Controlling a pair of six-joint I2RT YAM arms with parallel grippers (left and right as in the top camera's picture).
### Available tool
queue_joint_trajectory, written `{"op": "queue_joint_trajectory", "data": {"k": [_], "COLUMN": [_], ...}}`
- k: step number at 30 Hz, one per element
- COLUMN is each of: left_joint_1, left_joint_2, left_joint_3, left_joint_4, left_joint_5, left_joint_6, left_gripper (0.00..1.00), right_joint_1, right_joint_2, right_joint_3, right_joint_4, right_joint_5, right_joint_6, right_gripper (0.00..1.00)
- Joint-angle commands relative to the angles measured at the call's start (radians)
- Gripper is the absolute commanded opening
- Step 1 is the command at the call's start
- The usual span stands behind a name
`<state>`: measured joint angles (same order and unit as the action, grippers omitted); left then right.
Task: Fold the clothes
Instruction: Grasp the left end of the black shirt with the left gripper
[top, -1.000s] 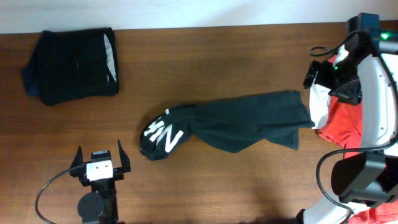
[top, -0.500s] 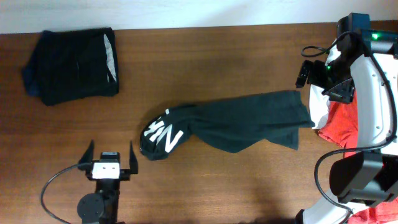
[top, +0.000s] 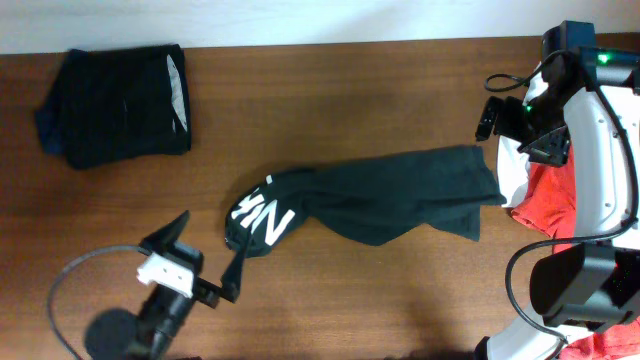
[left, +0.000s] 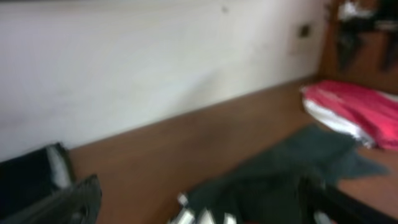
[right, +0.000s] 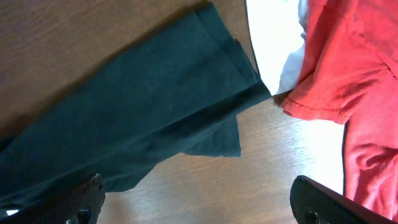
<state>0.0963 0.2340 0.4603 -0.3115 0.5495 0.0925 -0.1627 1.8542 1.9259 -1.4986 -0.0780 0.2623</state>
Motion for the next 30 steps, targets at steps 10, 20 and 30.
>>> {"op": "queue_joint_trajectory", "data": {"k": [10,20,30], "left_joint_1": [-0.005,-0.004,-0.112], "left_joint_2": [0.827,1.295,1.568], "left_joint_3": [0.729,0.715,0.715], "left_joint_4": [-0.768,-0.921,-0.795], "left_joint_5": [0.003,-0.325,-0.341], "left_joint_6": [0.032,-0.443,-0.444], "left_gripper": [0.99,0.99,0.79], "right_joint_1": [0.006,0.006,0.006], "right_joint_2": [-0.002,-0.002,-0.002], "right_joint_3": [-0.008,-0.008,-0.008], "right_joint_4": [-0.001,-0.001,-0.001], "right_joint_5": [-0.005,-0.005,-0.005], "right_joint_6": [0.006,0.006,0.006], "right_gripper": [0.99,0.99,0.99]}}
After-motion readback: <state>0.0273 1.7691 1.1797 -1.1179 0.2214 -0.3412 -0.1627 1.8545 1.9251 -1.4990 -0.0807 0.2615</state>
